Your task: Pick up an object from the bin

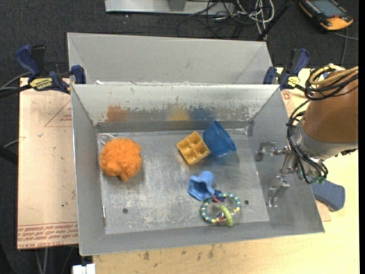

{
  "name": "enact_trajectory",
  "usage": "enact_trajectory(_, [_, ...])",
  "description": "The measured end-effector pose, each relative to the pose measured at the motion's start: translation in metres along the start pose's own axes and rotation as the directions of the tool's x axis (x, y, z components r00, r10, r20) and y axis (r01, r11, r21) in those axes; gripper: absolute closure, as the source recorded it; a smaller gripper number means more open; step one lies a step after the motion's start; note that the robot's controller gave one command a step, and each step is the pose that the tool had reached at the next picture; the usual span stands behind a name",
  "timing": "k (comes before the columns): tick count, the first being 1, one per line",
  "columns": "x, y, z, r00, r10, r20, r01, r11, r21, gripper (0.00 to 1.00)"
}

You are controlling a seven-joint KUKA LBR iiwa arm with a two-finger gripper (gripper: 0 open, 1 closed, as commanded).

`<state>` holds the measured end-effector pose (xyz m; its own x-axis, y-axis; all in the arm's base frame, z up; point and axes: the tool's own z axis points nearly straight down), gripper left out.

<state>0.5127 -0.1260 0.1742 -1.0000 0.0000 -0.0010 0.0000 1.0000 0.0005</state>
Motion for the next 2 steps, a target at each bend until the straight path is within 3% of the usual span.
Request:
enact_trajectory(1, [-0.003, 0.049, 0.057, 0.998, -0.062, 0.005, 0.062, 0.998, 0.002, 0.00])
enact_trajectory(2, [0.021, 0.090, 0.065, 0.969, -0.247, -0.006, 0.247, 0.969, -0.003, 0.00])
